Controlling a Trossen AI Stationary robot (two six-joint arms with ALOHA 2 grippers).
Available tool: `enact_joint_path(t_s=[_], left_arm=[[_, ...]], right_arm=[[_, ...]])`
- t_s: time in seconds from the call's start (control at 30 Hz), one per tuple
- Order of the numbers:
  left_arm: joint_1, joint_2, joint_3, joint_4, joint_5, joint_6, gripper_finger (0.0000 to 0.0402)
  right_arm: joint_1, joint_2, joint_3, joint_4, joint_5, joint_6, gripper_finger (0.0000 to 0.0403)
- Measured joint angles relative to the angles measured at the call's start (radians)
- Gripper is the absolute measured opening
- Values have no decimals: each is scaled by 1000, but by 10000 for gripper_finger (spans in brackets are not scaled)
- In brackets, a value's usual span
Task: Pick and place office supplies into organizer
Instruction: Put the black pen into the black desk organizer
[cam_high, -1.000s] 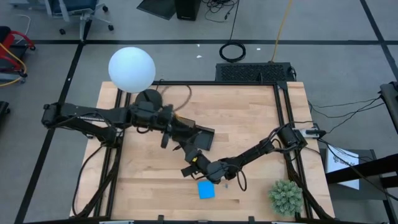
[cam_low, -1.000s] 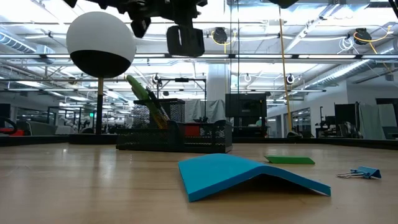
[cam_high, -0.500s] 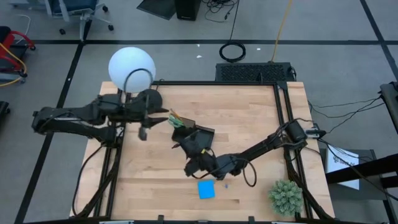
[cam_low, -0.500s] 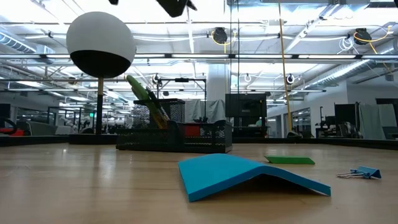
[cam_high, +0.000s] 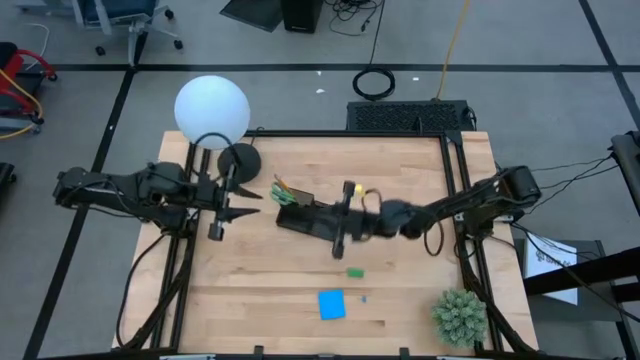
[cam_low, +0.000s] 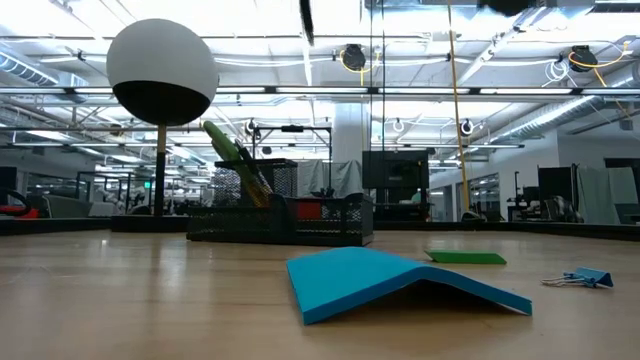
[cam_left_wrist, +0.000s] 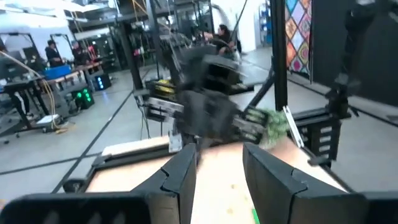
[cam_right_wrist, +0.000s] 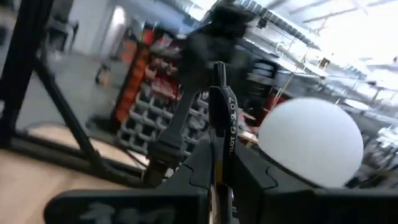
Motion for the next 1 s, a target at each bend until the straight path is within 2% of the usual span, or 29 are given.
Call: enact_joint_path(t_s=[0.17,0.23,0.47,1.0], left_arm=[[-16,-8,-72,54,-51,20,131],[-16,-9,-83,59,-75,25,131],[-16,-8,-88,63,-81,28,131],[-16,-6,-88,61,-80,17,131]], right_arm=[[-76,-19,-104,100,-188,152,22],[-107,-15,-113,136,-233,193,22],[-173,7,-114,172,-298,239,22],[-322,201,-113,367,-400,414,22]])
